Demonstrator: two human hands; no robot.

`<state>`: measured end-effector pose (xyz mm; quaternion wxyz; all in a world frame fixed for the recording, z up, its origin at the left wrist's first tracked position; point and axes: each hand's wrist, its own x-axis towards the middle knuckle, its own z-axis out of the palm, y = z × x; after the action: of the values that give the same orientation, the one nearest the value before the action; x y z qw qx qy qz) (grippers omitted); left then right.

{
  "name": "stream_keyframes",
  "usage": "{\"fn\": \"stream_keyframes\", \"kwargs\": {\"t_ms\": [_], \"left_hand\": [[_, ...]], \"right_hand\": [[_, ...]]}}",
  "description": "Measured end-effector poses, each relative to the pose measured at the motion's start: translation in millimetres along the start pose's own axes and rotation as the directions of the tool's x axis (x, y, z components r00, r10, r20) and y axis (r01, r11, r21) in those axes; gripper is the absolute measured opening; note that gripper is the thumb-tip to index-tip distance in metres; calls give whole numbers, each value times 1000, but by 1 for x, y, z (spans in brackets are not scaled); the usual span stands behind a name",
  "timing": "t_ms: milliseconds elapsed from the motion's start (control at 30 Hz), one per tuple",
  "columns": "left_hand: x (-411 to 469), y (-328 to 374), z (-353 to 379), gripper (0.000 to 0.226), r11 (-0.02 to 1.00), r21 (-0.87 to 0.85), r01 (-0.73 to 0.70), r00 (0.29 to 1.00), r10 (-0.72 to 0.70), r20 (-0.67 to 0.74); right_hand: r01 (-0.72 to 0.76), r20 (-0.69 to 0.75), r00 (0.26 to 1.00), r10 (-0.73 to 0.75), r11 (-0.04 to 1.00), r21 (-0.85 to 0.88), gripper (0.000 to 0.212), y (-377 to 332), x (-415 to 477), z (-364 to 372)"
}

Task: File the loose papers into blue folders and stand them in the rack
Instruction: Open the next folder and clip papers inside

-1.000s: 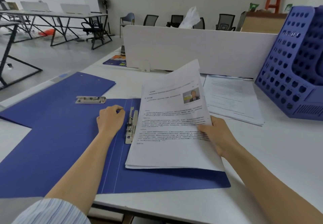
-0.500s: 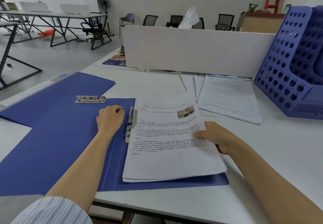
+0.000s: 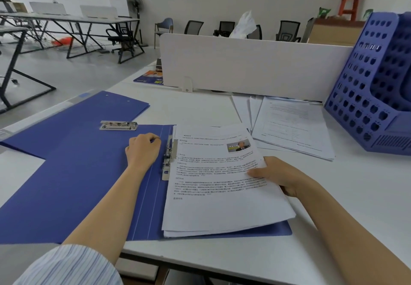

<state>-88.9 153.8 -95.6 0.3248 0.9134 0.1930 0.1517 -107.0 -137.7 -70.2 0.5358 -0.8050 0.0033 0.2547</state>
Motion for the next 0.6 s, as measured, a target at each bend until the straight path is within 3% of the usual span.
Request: {"fn": "stream_keyframes", "kwargs": {"t_ms": [167,433,500,600], "left_hand": [[1,0,1,32,1000,7,5,1000,-5,-3],[0,-1,1,31,1000,20,-9,1000,9,-1],[-1,0,0,31,1000,21,-18,1000,18,-5],[-3,2,0,30,999,-15,-45,999,44,-27]], "right_hand": [[11,-68,998,-18,995,-103,4,-2,0,1],[-36,-238,969,-62,922,-386,36,-5,2,1],[-82,-306,947,-98,847,-526,43,-4,2,0],[-189,-425,863,-274,605,-773,41,-4,-4,3]]}}
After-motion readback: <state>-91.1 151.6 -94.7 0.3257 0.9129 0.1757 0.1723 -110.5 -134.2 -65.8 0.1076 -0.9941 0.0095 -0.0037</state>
